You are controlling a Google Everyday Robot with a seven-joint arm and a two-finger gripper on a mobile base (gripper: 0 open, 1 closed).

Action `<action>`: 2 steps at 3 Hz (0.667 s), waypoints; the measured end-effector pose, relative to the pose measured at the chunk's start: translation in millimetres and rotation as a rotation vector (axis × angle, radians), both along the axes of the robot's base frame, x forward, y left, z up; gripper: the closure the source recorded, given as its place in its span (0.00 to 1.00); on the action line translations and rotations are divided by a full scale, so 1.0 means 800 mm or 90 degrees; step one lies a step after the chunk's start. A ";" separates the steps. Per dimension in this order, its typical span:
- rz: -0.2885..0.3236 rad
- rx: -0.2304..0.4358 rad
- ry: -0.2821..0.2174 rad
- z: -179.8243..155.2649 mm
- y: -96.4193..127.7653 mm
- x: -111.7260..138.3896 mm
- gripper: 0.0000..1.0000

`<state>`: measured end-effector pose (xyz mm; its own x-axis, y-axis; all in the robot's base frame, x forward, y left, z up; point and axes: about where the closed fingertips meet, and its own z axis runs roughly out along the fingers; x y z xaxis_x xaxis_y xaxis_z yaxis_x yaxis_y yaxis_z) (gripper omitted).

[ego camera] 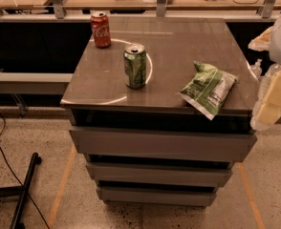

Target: Knock green can over

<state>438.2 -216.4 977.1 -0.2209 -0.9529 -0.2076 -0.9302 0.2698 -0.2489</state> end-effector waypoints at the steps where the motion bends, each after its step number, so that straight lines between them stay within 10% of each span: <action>1: 0.000 0.000 0.000 0.000 0.000 0.000 0.00; 2: 0.006 0.034 -0.039 0.016 0.012 0.031 0.00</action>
Offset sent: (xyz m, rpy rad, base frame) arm 0.0767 0.0289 0.0383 0.1698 -0.1770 0.0289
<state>462.8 -206.6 989.8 -0.1974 -0.9421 -0.2712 -0.9160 0.2758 -0.2915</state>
